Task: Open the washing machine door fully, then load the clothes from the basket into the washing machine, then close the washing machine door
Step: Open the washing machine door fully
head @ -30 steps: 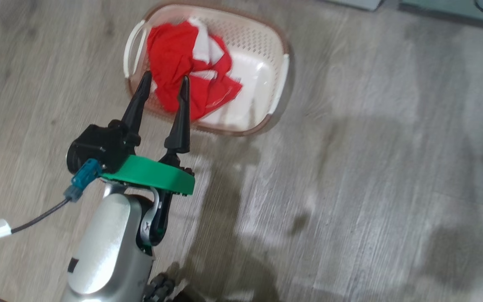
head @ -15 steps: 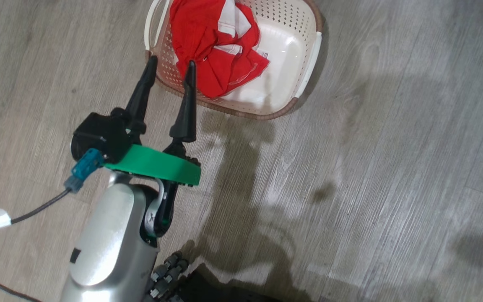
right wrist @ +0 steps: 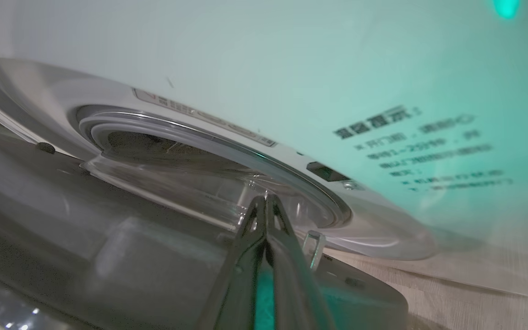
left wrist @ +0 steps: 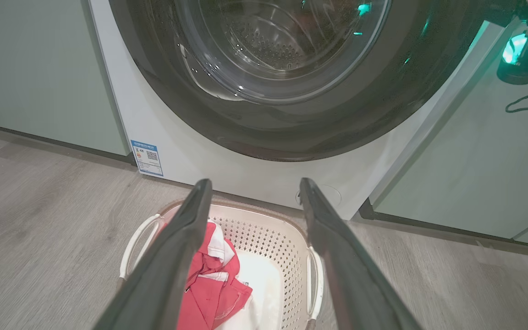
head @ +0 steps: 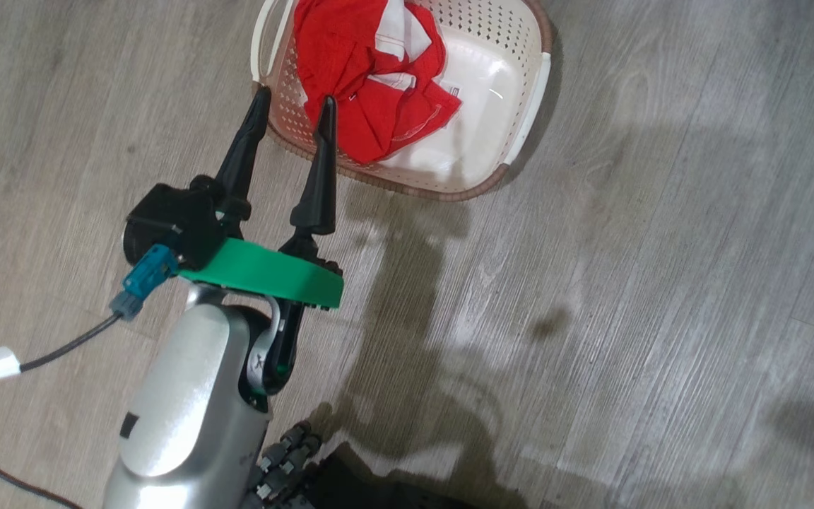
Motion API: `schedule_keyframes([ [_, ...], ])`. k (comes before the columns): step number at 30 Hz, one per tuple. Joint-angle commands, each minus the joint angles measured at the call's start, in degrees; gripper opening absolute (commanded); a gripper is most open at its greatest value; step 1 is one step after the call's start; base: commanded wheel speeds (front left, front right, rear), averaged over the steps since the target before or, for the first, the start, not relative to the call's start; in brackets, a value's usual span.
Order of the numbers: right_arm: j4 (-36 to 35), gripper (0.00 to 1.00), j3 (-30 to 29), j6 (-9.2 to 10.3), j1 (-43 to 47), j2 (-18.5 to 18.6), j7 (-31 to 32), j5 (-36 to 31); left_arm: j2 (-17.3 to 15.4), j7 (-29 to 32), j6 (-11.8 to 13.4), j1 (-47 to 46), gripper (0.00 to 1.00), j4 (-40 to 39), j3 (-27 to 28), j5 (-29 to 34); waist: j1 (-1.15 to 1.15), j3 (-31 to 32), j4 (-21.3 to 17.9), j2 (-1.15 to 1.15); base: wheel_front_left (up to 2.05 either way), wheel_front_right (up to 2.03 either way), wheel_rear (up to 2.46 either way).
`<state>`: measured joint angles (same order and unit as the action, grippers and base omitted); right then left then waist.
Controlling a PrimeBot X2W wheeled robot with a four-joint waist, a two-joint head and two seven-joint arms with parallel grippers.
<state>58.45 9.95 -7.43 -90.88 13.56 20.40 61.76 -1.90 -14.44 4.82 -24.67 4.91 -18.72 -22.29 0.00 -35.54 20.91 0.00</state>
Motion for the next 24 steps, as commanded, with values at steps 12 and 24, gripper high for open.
schedule_keyframes([
  [12,-0.82,0.00,2.86,-0.06,1.82,-0.91,2.16,2.60,-0.98,-0.56,0.63,0.48,1.00,-1.43,1.35,-0.27,0.00,2.90,0.62,0.00,0.00,0.00,0.00],
  [24,-2.09,0.00,4.16,-0.06,11.57,-0.68,4.94,7.10,-0.98,-0.56,0.78,3.09,1.00,-0.71,2.04,0.47,0.00,9.10,2.14,0.00,0.00,0.00,0.00],
])
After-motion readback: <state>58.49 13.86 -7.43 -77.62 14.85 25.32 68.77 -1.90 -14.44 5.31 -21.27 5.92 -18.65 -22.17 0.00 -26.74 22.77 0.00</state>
